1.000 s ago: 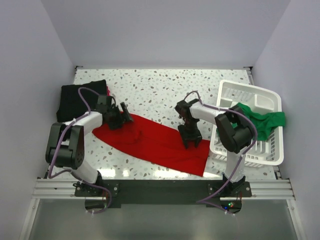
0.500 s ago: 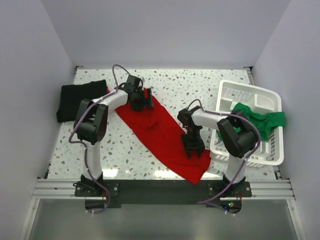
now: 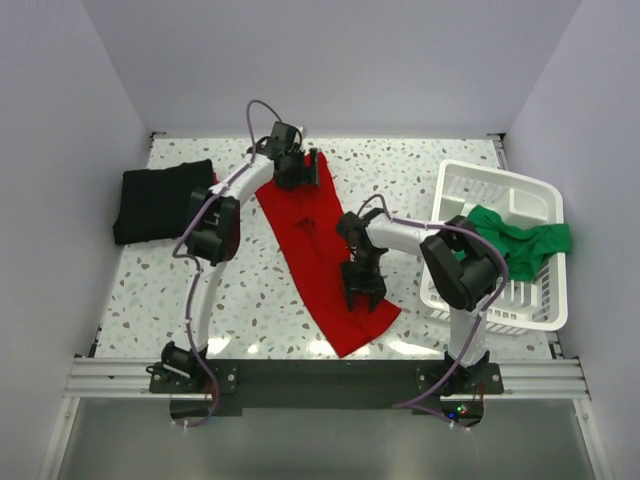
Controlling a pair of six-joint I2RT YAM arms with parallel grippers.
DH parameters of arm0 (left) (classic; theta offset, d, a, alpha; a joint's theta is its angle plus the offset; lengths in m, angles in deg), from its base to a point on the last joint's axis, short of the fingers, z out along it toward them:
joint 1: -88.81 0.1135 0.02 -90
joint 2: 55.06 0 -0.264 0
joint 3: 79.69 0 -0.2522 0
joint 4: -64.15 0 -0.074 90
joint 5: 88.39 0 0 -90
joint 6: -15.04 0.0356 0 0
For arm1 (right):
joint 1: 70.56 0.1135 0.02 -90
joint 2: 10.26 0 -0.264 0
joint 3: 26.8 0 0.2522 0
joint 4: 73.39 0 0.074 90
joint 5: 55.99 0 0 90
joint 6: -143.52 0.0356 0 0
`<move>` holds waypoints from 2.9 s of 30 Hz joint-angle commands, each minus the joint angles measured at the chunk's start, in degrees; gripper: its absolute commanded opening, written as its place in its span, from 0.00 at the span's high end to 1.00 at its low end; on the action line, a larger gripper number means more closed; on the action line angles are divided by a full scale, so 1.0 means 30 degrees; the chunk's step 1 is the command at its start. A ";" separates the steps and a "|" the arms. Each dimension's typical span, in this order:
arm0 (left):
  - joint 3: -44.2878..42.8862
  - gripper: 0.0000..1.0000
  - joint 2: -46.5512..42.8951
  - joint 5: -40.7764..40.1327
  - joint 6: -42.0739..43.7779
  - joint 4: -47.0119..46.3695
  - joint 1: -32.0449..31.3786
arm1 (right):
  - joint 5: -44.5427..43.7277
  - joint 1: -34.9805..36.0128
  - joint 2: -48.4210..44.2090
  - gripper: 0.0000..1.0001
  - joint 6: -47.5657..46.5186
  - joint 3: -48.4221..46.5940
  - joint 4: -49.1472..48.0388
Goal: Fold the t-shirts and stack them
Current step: Fold the tshirt
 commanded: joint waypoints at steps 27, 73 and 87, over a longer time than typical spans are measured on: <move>-0.1090 0.11 0.1281 0.5073 -0.0590 -0.8265 -0.0038 | 0.0323 0.5359 -0.1780 0.34 0.3364 -0.3642 0.0071; 3.0641 0.29 -2.4212 -0.1780 -1.1519 -0.1499 -0.7889 | 0.1111 0.4421 -0.3954 0.63 0.1136 0.5146 -0.5637; 3.2780 0.90 -2.4005 -0.1518 -1.1813 -0.2203 -0.8095 | 0.0147 0.4538 -0.4653 0.89 0.1605 0.5410 -0.4264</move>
